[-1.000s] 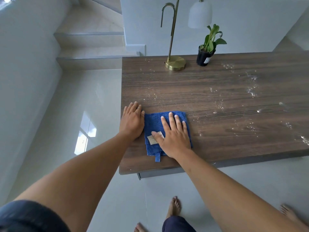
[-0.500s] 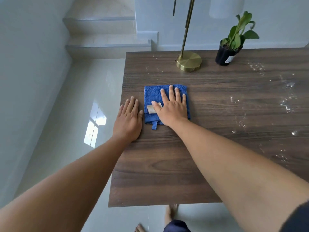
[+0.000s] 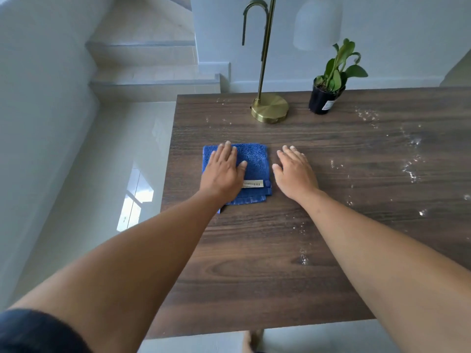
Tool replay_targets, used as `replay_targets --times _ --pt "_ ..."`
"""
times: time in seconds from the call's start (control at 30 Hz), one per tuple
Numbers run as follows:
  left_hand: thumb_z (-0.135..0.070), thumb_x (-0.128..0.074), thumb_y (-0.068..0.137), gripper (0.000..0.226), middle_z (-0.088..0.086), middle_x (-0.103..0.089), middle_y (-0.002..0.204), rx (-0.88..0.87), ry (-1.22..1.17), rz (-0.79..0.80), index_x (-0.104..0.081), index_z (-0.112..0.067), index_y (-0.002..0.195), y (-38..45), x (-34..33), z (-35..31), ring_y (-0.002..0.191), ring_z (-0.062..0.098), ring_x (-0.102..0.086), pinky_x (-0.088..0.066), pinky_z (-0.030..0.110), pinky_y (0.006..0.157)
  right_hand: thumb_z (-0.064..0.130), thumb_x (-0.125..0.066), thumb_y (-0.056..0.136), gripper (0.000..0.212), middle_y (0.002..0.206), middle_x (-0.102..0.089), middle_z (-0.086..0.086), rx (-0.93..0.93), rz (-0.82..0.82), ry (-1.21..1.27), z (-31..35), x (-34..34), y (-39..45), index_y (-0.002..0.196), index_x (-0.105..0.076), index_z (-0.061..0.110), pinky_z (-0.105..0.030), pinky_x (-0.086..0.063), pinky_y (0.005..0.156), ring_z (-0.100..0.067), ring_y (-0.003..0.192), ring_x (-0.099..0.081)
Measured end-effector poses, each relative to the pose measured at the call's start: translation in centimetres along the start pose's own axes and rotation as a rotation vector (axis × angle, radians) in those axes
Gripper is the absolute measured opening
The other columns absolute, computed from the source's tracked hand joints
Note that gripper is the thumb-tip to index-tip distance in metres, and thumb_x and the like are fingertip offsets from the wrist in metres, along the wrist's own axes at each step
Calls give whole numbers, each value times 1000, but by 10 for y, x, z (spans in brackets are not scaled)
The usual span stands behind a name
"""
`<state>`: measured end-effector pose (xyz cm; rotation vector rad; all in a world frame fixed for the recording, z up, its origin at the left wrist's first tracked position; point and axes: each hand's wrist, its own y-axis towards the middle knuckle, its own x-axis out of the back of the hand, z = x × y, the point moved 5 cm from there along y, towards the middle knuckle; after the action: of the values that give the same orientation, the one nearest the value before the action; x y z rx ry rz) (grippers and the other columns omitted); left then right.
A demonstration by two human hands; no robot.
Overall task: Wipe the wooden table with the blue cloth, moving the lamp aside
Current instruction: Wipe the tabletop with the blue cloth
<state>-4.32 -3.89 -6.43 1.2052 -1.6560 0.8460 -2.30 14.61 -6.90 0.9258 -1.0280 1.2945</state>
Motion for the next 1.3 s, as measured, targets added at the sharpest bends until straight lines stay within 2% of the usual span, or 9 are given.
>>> replay_targets --times 0.07,0.2,0.43,0.63,0.73,0.93,1.1,1.2,1.3 --pt "-55 -19 102 74 9 4 165 58 48 59 -7 -6 157 8 -17 -10 152 22 9 6 37 123 35 -36 105 56 164 -20 -9 -37 8 -40 -15 4 15 154 -29 9 -39 -7 124 -23 152 -12" --pt "-61 -11 99 80 9 12 164 137 132 32 4 -7 156 26 -27 -8 151 23 16 10 39 122 42 -30 105 60 166 -13 -6 -38 56 -80 -26 1 47 156 -23 12 -40 -4 124 -22 153 -6" --pt "-42 -14 105 60 4 9 165 160 131 43 0 -18 158 142 -1 42 151 22 12 6 41 123 51 -13 104 65 167 -2 -1 -30 4 -100 -30 -9 69 159 -12 18 -43 -1 124 -18 153 1" --pt "-34 -15 105 57 5 4 166 194 136 5 -4 -16 158 239 11 60 152 25 7 2 44 123 52 -8 103 65 167 0 -1 -16 -27 -129 -31 -11 68 158 -9 17 -41 0 124 -18 153 2" --pt "-34 -15 105 57 3 2 166 147 126 13 -5 -18 158 234 10 53 152 23 6 1 43 123 52 -8 103 65 167 -1 -1 -13 -20 -129 -32 -11 68 158 -9 17 -42 0 124 -18 153 2" --pt "-37 -14 106 56 -2 7 165 102 119 3 -2 -22 158 150 1 56 152 19 9 4 40 123 52 -7 103 66 167 4 -1 -19 29 -135 -29 -9 65 159 -5 17 -42 2 124 -18 153 5" --pt "-35 -14 105 57 1 3 166 192 110 -11 -4 -19 158 214 17 71 152 21 7 3 42 123 52 -2 102 67 167 2 -1 -23 4 -132 -28 -9 65 159 -8 17 -43 0 124 -18 153 3" --pt "-34 -14 105 56 0 -2 166 91 131 12 -6 -19 158 261 14 56 152 21 3 2 42 123 54 0 99 70 166 0 0 -22 -27 -133 -29 -11 66 158 -9 18 -42 0 124 -18 153 2" --pt "-34 -15 106 54 -4 -3 166 -20 117 64 -8 -23 158 258 5 38 152 19 1 2 41 123 54 -1 101 68 166 3 0 -13 -9 -148 -29 -12 65 158 -7 18 -42 2 124 -17 153 4"
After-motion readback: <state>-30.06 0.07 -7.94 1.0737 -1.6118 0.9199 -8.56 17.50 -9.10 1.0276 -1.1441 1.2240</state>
